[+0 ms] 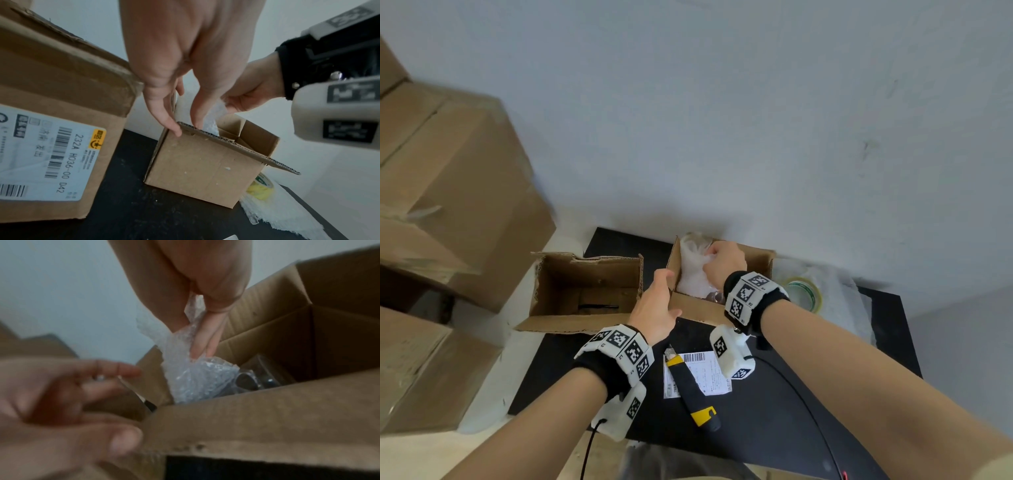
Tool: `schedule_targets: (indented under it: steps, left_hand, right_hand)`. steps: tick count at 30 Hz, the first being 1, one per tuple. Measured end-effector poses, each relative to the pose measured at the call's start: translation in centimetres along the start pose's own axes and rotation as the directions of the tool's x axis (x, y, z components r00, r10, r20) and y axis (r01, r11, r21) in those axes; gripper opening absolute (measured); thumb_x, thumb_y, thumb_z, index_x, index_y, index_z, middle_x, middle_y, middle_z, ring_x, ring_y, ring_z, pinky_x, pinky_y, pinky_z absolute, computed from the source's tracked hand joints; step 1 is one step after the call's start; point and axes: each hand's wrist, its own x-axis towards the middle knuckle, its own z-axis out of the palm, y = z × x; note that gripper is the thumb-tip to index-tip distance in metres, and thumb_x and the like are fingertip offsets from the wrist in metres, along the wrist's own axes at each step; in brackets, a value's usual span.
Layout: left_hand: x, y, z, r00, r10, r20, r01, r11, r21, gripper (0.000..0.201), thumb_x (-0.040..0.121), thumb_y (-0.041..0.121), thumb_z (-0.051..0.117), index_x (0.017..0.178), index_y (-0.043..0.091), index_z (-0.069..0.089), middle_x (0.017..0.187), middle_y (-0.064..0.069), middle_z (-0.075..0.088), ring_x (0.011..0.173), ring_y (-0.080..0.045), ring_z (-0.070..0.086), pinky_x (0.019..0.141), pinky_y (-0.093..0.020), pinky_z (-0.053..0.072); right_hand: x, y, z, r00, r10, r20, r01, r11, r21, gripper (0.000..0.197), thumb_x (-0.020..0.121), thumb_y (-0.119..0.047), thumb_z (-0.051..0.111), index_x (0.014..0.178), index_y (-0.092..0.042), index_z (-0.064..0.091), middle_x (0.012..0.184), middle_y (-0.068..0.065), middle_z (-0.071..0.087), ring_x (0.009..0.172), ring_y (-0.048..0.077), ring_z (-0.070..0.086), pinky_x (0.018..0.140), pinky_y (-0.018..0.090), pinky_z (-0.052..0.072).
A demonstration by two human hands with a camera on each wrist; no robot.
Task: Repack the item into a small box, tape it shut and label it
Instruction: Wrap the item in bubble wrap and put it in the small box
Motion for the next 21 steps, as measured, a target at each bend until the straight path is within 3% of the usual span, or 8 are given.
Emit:
schedule_targets:
  steps: [2, 5, 7, 9, 12, 14, 19, 21]
  left_hand:
    - [0.0, -0.1, 0.0, 1.000, 0.012, 0.002, -0.011, 1.000, -0.006, 0.062, 0.086, 0.009, 0.063, 0.134, 0.021, 0.026, 0.119, -0.002, 0.053, 0.107, -0.017, 0.057, 0.089, -0.028, 0.046]
    - [-0.2, -0.3, 0.0, 0.999, 0.042, 0.005, -0.042, 0.999, 0.004, 0.058, 0.087, 0.009, 0.062, 0.131, 0.021, 0.028, 0.110, 0.000, 0.053, 0.098, -0.015, 0.058, 0.083, -0.024, 0.046]
    - [-0.3, -0.3, 0.0, 0.999, 0.054, -0.002, -0.054, 0.998, 0.015, 0.058, 0.087, 0.008, 0.062, 0.131, 0.021, 0.027, 0.107, 0.002, 0.051, 0.093, -0.012, 0.056, 0.081, -0.023, 0.046]
    - [-0.3, -0.2, 0.1, 0.998, 0.066, -0.011, -0.066, 0.998, 0.022, 0.059, 0.087, 0.007, 0.062, 0.133, 0.020, 0.027, 0.105, 0.003, 0.049, 0.089, -0.010, 0.054, 0.079, -0.023, 0.045]
    - [-0.3, -0.1, 0.2, 0.997, 0.074, -0.017, -0.074, 0.997, 0.029, 0.058, 0.087, 0.006, 0.061, 0.132, 0.021, 0.027, 0.104, 0.004, 0.048, 0.089, -0.010, 0.053, 0.078, -0.022, 0.044]
    - [-0.3, -0.1, 0.3, 0.998, 0.063, -0.013, -0.063, 0.998, 0.018, 0.057, 0.087, 0.005, 0.060, 0.130, 0.022, 0.027, 0.106, 0.004, 0.049, 0.093, -0.012, 0.055, 0.081, -0.025, 0.047]
    - [-0.4, 0.1, 0.3, 0.999, 0.032, -0.011, -0.031, 0.999, 0.040, 0.060, 0.087, 0.006, 0.060, 0.133, 0.023, 0.025, 0.106, -0.001, 0.054, 0.094, -0.016, 0.060, 0.085, -0.031, 0.052]
    - [-0.5, 0.2, 0.3, 0.999, 0.036, -0.015, -0.035, 0.998, 0.053, 0.062, 0.088, 0.006, 0.060, 0.135, 0.024, 0.024, 0.100, 0.001, 0.052, 0.090, -0.014, 0.059, 0.083, -0.028, 0.051]
  right_hand:
    - [-0.2, -0.5, 0.4, 0.996, -0.058, 0.068, 0.069, 0.983, -0.168, 0.028, 0.088, 0.001, 0.050, 0.110, -0.011, 0.064, 0.111, 0.012, 0.064, 0.101, 0.029, 0.062, 0.085, 0.032, 0.052]
    - [-0.9, -1.5, -0.3, 0.940, -0.093, 0.329, 0.232, 0.880, -0.414, 0.029, 0.091, -0.010, 0.053, 0.118, -0.001, 0.056, 0.118, 0.015, 0.060, 0.108, 0.029, 0.059, 0.094, 0.033, 0.048]
    - [-0.7, -1.4, -0.9, 0.880, -0.076, 0.468, 0.316, 0.831, -0.459, 0.045, 0.088, -0.017, 0.058, 0.130, -0.005, 0.048, 0.128, 0.014, 0.055, 0.118, 0.029, 0.053, 0.098, 0.032, 0.043]
    - [0.0, -0.8, -1.3, 0.845, -0.093, 0.526, 0.379, 0.799, -0.468, 0.057, 0.084, -0.018, 0.065, 0.136, -0.011, 0.043, 0.134, 0.011, 0.050, 0.123, 0.028, 0.049, 0.098, 0.033, 0.040]
    - [1.0, -0.2, -0.6, 0.836, -0.123, 0.535, 0.444, 0.724, -0.528, 0.050, 0.087, -0.015, 0.062, 0.134, -0.010, 0.046, 0.134, 0.012, 0.051, 0.123, 0.029, 0.049, 0.098, 0.034, 0.041]
    - [1.6, -0.2, 0.3, 0.848, -0.147, 0.510, 0.444, 0.722, -0.531, 0.041, 0.089, -0.014, 0.056, 0.130, -0.010, 0.052, 0.129, 0.013, 0.054, 0.119, 0.030, 0.052, 0.097, 0.037, 0.043]
    - [2.3, -1.0, 1.7, 0.861, -0.056, 0.506, 0.403, 0.683, -0.609, 0.016, 0.091, -0.015, 0.052, 0.097, -0.002, 0.059, 0.100, 0.013, 0.062, 0.100, 0.031, 0.060, 0.089, 0.036, 0.047]
    - [2.7, -0.7, 1.8, 0.870, -0.092, 0.484, 0.402, 0.702, -0.588, 0.026, 0.091, -0.017, 0.054, 0.113, -0.003, 0.058, 0.113, 0.015, 0.061, 0.108, 0.032, 0.058, 0.088, 0.037, 0.046]
